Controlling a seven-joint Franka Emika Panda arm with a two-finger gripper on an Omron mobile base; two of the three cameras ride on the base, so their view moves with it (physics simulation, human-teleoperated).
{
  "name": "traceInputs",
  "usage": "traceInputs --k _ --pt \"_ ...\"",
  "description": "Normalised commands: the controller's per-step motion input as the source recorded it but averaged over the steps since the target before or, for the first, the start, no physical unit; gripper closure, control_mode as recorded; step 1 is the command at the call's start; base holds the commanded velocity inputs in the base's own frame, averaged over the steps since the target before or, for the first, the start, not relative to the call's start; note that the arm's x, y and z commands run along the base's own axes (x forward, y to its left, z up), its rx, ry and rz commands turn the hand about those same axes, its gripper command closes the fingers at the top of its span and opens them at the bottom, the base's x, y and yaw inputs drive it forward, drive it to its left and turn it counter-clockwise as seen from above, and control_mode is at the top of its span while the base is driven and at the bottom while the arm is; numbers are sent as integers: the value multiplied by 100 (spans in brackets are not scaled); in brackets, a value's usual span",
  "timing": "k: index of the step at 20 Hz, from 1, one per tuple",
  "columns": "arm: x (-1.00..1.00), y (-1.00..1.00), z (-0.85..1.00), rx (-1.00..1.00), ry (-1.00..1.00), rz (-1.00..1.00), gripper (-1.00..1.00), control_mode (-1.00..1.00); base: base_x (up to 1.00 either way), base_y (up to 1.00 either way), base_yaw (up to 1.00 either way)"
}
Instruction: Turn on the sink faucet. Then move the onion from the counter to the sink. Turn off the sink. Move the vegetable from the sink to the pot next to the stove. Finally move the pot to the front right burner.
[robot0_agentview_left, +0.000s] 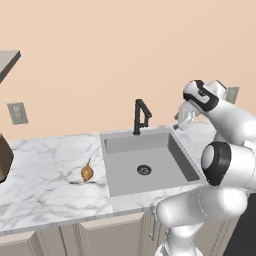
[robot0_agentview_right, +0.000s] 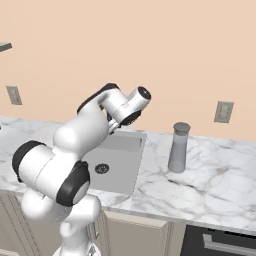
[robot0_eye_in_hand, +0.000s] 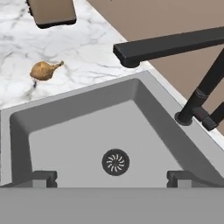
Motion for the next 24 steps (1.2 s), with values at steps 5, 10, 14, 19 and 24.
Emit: traceInputs --k 5,10,14,19,24 --pt "16 15 -5 3 -8 0 -100 -100 0 0 0" --pt "18 14 -11 3 -9 0 -100 -100 0 0 0" --pt "23 18 -17 4 -8 0 -100 -100 0 0 0" --pt "29 18 -16 3 -6 0 -100 -100 0 0 0" --pt "19 4 -6 0 -1 1 -100 -100 0 0 0"
